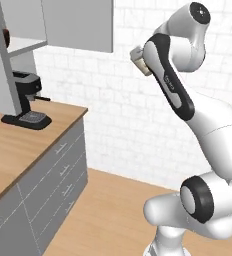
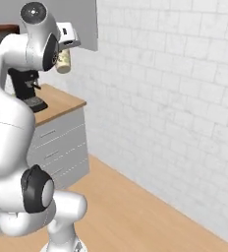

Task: Gather all objects into one cabinet and sort the glasses and bowls to opposite sides.

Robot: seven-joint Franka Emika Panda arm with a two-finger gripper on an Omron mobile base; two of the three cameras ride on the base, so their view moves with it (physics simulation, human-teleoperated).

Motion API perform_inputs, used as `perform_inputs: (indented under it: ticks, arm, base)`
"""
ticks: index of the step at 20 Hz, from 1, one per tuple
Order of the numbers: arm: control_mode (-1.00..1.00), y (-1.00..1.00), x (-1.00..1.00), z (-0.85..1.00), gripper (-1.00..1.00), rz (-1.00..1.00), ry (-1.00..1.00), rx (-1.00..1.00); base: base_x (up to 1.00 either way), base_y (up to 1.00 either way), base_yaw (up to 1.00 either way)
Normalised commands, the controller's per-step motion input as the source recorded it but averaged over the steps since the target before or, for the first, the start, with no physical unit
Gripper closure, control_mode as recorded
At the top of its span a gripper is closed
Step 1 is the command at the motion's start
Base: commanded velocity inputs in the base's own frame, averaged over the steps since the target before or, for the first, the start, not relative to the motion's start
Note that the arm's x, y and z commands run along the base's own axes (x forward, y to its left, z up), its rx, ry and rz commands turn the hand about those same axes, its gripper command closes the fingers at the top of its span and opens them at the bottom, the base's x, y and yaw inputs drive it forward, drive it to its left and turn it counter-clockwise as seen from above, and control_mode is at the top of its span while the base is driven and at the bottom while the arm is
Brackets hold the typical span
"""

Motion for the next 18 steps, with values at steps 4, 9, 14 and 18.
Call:
perform_inputs:
  ticks: [4, 9, 14, 18]
  arm:
    - [1.0, 0.0, 0.0, 0.0, 1.0, 0.0, 0.0, 0.0]
    - [1.0, 0.0, 0.0, 0.0, 1.0, 0.0, 0.0, 0.0]
    - [1.0, 0.0, 0.0, 0.0, 1.0, 0.0, 0.0, 0.0]
    - [1.0, 0.0, 0.0, 0.0, 1.0, 0.0, 0.0, 0.0]
  base:
    - [1.0, 0.31, 0.19]
    - [1.0, 0.25, 0.35]
    - [0.9, 0.18, 0.63]
    - [0.62, 0.17, 0.74]
